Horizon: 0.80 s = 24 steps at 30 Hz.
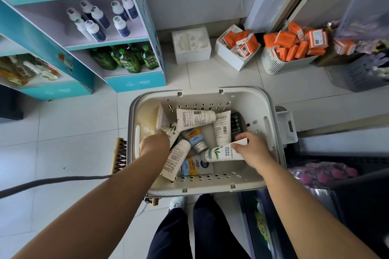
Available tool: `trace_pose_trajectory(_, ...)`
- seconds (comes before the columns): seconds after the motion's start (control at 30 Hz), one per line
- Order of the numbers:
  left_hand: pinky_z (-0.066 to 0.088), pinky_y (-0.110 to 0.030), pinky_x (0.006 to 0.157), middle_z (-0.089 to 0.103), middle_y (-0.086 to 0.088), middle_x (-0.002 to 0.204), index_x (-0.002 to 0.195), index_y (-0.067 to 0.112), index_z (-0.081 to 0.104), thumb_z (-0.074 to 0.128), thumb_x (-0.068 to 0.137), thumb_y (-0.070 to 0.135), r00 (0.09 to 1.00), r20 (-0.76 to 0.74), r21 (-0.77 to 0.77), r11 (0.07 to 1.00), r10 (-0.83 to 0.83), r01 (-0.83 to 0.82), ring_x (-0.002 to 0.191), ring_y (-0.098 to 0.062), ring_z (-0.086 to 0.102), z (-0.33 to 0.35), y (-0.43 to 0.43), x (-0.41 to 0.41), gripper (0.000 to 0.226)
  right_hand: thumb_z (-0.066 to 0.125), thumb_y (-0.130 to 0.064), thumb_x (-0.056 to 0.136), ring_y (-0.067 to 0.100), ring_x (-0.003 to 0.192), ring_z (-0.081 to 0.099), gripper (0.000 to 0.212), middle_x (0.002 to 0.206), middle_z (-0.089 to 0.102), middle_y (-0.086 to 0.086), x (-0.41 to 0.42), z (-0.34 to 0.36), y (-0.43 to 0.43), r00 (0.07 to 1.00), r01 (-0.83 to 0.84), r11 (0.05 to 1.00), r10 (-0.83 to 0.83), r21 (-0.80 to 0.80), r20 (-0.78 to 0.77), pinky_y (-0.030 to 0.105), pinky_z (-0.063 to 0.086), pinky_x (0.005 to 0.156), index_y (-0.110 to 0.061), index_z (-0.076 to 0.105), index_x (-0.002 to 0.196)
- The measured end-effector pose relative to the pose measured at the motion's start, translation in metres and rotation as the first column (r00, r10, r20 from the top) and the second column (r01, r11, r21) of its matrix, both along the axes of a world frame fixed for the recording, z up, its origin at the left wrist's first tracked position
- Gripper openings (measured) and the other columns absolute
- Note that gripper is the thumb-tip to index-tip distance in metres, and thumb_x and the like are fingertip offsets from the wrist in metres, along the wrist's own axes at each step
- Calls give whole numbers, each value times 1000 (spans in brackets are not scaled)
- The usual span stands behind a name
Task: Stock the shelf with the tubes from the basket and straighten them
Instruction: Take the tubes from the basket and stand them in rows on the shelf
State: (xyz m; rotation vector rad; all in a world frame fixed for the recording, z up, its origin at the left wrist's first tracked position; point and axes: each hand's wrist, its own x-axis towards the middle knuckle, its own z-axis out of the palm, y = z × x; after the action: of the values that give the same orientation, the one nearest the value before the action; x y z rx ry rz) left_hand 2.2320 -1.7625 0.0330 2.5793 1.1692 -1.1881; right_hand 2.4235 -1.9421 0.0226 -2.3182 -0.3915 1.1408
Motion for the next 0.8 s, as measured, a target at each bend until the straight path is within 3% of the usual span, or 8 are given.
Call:
trace_pose_trajectory(0.1,46,-34,69,61,-7,121,136,5,41,53,91,7,988,-18,-46,987,155,-156,107,-26,64,-14,-2,2,47,69,-14,87,23,94,65,26,104,65,5,-1,1,-1,1000,0,1000,0,-6,-2,37,56,77,-17,62,112)
trace_pose_trajectory(0.27,45,-46,95,48,-21,136,151,2,6,48,92,7,933,-14,-247,903,359,-351,122,-38,51,-28,1,1,72,68,-5,86,23,99,62,35,110,62,7,3,-1,-3,998,36,999,-36,-8,-43,34,56,77,-13,58,118)
trace_pose_trajectory(0.4,50,-43,92,52,-20,128,136,-2,35,41,95,22,895,43,-276,866,444,-416,113,-35,57,-28,7,4,47,64,7,83,25,105,60,54,120,57,7,2,-5,-4,991,95,995,-97,-17,-95,43,60,78,-18,48,129)
trace_pose_trajectory(0.47,53,-40,84,61,-13,106,116,2,51,32,99,33,869,99,-293,849,485,-440,96,-29,62,-24,2,6,40,63,11,83,25,103,60,55,116,56,6,1,-5,-2,984,148,989,-147,4,-99,45,61,74,-17,46,127)
trace_pose_trajectory(0.53,55,-39,78,60,-8,87,100,6,51,33,100,41,833,184,-295,838,521,-459,85,-25,63,-24,-2,6,39,64,12,82,26,98,63,47,113,59,8,1,-5,-1,979,175,984,-172,20,-110,45,61,72,-17,49,117)
trace_pose_trajectory(0.63,56,-41,77,63,-6,93,106,14,45,49,97,39,758,287,-324,804,586,-499,86,-24,64,-17,-8,4,27,68,5,82,26,91,68,32,109,67,11,-1,-1,3,991,97,995,-96,10,-95,43,61,72,-19,57,100)
trace_pose_trajectory(0.7,56,-39,74,62,-3,94,117,12,48,52,96,33,787,275,-296,828,551,-476,84,-22,64,-11,-11,3,30,71,0,82,23,90,69,26,108,68,9,-3,3,4,996,37,999,-36,17,-83,40,61,71,-20,61,96)
trace_pose_trajectory(0.8,58,-36,67,64,-2,90,119,15,50,52,96,30,844,284,-227,887,454,-401,77,-21,66,6,-13,1,27,71,-8,85,17,91,68,22,109,67,1,-11,20,7,997,-76,996,77,51,-20,23,58,65,-15,67,105)
